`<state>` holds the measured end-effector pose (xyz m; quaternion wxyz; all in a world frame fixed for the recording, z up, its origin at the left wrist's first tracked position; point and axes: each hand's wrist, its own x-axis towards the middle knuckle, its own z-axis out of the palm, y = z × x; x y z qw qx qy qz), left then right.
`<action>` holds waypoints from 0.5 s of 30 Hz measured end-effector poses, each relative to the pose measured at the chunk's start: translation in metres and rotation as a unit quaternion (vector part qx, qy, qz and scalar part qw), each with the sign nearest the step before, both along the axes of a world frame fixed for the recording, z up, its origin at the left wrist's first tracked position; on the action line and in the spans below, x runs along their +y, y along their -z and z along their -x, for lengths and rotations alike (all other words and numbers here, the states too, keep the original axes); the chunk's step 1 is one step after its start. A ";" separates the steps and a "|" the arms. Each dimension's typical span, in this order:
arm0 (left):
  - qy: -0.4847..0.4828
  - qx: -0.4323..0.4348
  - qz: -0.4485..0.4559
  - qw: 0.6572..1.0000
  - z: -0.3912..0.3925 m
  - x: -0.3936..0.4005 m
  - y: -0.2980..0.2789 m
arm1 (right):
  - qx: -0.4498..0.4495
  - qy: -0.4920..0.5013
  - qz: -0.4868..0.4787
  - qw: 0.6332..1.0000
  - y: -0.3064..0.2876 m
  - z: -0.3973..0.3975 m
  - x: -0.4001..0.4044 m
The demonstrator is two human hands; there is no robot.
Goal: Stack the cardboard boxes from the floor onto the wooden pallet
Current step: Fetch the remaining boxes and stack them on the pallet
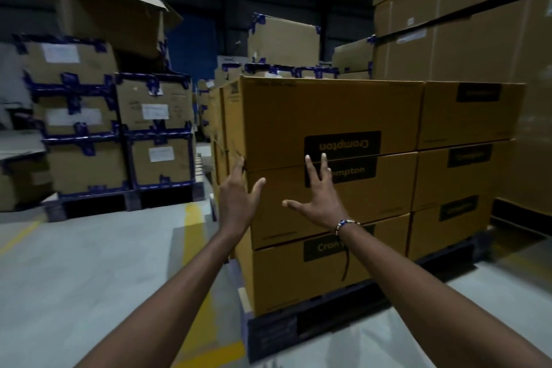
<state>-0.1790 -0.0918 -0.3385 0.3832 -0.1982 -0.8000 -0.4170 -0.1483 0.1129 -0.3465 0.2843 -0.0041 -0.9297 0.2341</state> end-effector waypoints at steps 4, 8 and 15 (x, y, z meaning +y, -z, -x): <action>0.013 -0.012 -0.009 1.000 -0.001 0.000 -0.002 | 0.001 -0.001 -0.002 1.000 -0.002 0.000 -0.002; 0.018 -0.018 -0.015 1.000 0.000 0.000 -0.004 | 0.001 -0.005 0.002 1.000 -0.004 0.000 -0.001; 0.018 -0.006 -0.014 1.000 0.002 -0.001 -0.004 | 0.002 -0.016 -0.004 1.000 -0.005 0.001 -0.001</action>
